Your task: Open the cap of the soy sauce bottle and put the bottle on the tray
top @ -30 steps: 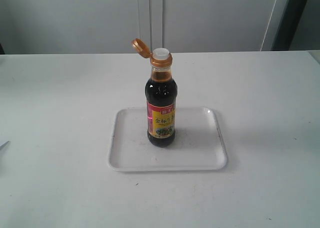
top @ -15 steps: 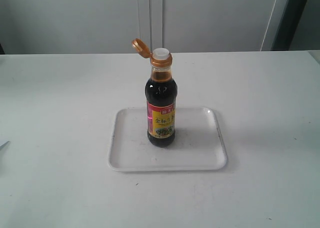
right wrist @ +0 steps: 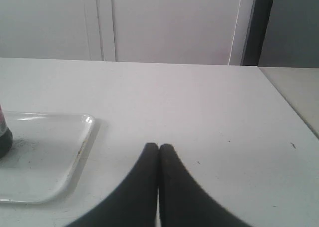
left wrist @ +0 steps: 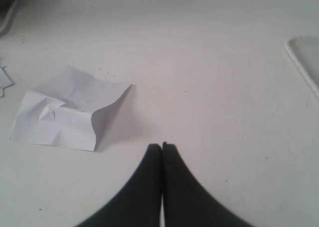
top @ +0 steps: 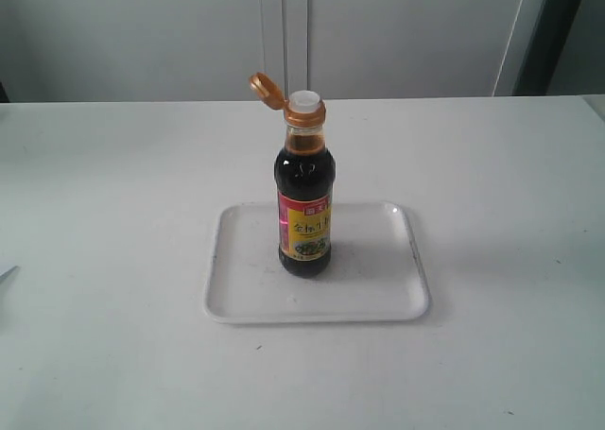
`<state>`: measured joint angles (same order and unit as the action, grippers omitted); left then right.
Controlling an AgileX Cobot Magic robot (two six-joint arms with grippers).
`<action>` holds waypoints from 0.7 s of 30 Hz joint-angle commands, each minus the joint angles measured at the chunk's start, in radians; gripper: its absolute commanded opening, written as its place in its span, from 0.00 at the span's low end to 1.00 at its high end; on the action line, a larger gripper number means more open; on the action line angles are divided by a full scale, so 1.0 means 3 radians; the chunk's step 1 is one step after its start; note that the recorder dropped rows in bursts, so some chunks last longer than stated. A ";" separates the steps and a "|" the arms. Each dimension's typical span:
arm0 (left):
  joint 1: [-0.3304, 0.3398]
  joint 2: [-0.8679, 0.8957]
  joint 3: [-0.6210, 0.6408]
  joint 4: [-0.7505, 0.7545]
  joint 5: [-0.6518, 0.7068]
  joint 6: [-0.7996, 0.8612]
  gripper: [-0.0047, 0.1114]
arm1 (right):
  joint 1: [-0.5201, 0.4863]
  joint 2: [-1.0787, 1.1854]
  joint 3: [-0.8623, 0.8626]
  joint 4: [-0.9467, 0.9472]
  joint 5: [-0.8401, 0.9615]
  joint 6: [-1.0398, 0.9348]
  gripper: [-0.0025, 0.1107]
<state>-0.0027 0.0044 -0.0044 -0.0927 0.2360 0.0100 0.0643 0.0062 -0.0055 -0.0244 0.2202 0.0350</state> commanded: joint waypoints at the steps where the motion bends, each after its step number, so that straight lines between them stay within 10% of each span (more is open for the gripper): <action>1: 0.0009 -0.0015 0.0015 -0.0063 -0.0011 -0.0033 0.04 | -0.0012 -0.0021 0.0018 -0.0031 0.0072 -0.0040 0.02; 21: 0.0009 -0.0015 0.0015 -0.0063 -0.0011 -0.0033 0.04 | -0.0012 -0.0021 0.0018 -0.0109 0.0384 -0.0045 0.02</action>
